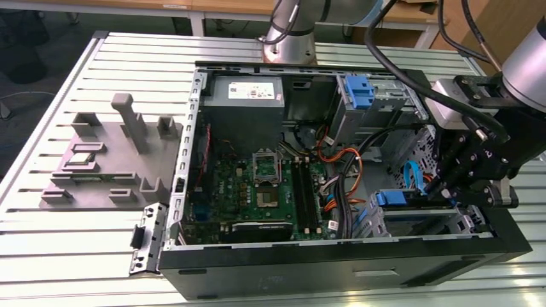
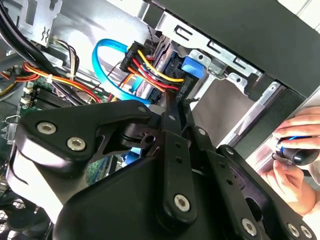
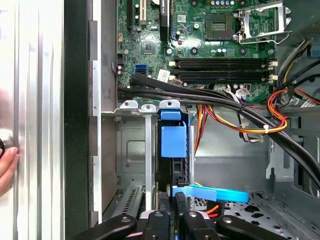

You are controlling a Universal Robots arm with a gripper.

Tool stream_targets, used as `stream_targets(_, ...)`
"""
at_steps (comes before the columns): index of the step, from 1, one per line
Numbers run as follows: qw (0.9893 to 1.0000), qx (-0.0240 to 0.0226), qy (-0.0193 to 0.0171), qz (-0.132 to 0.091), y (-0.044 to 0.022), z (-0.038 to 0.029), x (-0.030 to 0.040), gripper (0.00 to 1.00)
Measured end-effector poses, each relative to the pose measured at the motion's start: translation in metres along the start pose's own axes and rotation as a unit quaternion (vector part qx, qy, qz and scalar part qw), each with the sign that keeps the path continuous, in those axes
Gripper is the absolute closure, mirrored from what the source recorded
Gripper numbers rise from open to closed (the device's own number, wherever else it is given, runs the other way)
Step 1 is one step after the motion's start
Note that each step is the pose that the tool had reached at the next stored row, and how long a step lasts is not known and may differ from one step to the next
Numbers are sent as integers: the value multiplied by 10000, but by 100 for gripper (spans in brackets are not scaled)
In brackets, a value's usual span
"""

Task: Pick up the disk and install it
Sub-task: 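Insert the second disk wire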

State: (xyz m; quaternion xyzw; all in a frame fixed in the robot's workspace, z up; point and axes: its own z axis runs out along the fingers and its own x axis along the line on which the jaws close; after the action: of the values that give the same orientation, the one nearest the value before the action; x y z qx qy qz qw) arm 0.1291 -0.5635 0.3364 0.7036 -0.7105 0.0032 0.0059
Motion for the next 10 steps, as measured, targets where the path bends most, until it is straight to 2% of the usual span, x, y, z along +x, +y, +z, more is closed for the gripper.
stream_targets(3, 10000, 0, 0, 0, 0, 1, 0, 82)
stream_targets(4, 10000, 0, 0, 0, 0, 1, 0, 76)
stream_targets(10, 10000, -7, -1, 0, -26, 7, -1, 76)
